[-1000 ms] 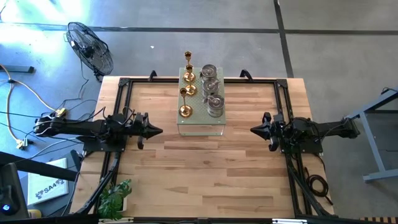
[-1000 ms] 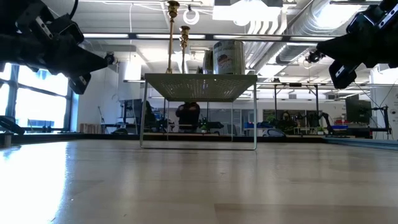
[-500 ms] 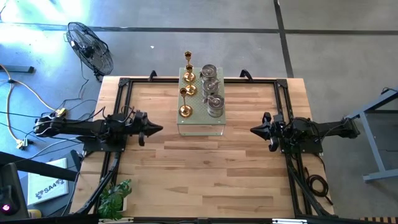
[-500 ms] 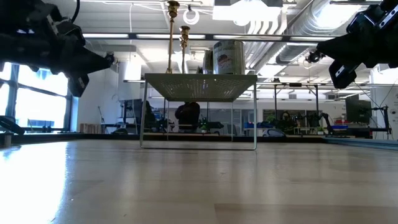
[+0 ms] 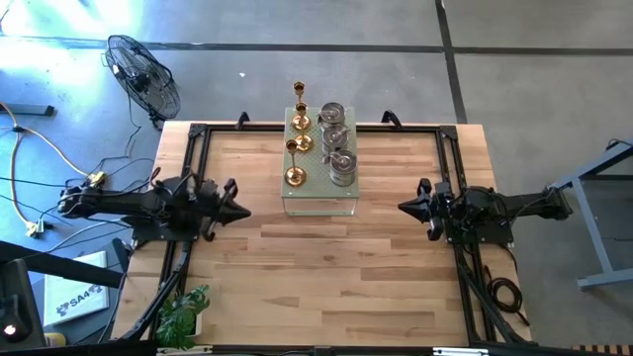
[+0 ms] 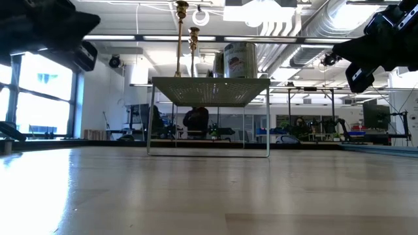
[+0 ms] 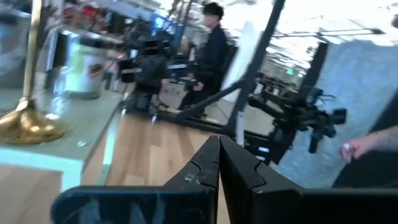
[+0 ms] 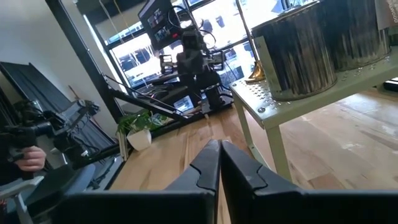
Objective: Pick & Place candle stick holders
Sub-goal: Return to Home Position
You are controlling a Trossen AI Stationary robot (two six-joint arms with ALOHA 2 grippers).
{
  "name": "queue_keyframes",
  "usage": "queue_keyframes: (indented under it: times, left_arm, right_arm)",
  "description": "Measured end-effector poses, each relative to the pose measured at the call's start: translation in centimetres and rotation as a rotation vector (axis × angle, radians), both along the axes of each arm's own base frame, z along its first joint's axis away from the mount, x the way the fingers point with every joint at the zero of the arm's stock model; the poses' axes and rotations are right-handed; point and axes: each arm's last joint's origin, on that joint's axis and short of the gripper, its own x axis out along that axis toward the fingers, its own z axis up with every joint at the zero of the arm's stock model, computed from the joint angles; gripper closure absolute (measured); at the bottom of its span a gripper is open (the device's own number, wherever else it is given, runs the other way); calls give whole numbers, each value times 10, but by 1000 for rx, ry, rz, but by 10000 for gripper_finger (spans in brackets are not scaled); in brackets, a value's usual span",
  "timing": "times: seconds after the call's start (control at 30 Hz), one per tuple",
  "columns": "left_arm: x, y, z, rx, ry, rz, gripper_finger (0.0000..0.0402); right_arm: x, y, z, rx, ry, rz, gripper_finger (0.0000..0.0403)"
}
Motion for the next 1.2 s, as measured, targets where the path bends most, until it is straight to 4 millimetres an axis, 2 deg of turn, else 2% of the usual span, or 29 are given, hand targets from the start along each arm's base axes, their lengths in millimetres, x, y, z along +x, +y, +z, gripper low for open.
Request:
queue_keyframes:
  times: [0.2, 0.43, 0.57, 0.87, 1.2]
  left_arm:
    - [-10, -8, 5, 54, -83, -73, 396]
    - [-21, -16, -4, 84, -18, -164, 396]
    - [-20, -18, -9, 103, 29, -175, 396]
    - [-19, -11, -23, 75, 207, 43, 396]
    - [-18, -11, -25, 114, 242, 59, 396]
  right_arm:
    - [0, 0, 0, 0, -2, 0, 394]
    - [0, 0, 0, 0, -4, 0, 398]
    - [0, 0, 0, 0, -3, -1, 395]
    - [0, 0, 0, 0, -1, 1, 393]
    - [0, 0, 0, 0, 0, 1, 397]
